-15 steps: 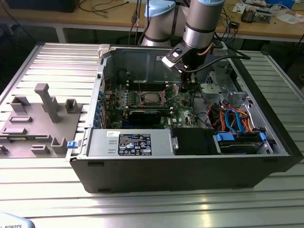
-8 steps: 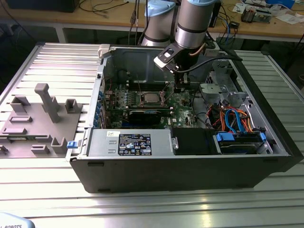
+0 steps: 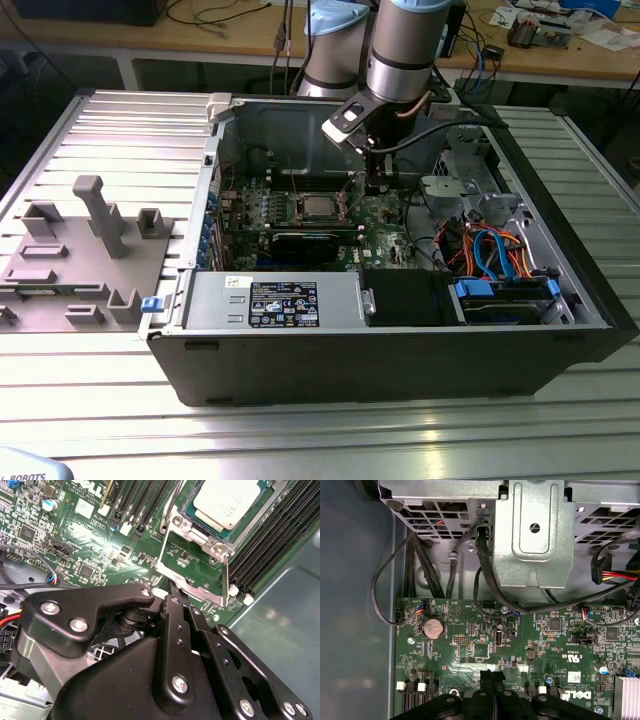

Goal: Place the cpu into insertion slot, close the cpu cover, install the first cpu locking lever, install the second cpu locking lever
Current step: 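Close the cpu cover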

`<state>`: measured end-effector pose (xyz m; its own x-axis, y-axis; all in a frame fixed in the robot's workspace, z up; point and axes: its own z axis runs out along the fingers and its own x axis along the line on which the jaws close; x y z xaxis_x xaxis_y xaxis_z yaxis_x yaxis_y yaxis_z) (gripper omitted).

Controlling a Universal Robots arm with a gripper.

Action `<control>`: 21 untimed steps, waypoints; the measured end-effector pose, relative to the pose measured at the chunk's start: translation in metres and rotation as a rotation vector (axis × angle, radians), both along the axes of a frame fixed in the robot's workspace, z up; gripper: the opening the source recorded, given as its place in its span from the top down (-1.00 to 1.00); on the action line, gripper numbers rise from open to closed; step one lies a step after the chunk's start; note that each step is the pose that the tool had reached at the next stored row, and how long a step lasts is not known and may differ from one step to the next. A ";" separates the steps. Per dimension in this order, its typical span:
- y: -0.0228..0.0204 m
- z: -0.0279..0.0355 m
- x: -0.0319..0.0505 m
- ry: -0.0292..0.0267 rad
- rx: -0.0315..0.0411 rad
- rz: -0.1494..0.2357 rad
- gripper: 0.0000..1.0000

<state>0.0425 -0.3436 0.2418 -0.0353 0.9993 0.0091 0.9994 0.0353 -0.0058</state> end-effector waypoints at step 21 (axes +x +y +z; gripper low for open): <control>0.0000 -0.0040 -0.0049 0.0000 0.0000 0.000 0.78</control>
<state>0.0376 -0.3436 0.2378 -0.0353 0.9993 0.0091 0.9994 0.0353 -0.0057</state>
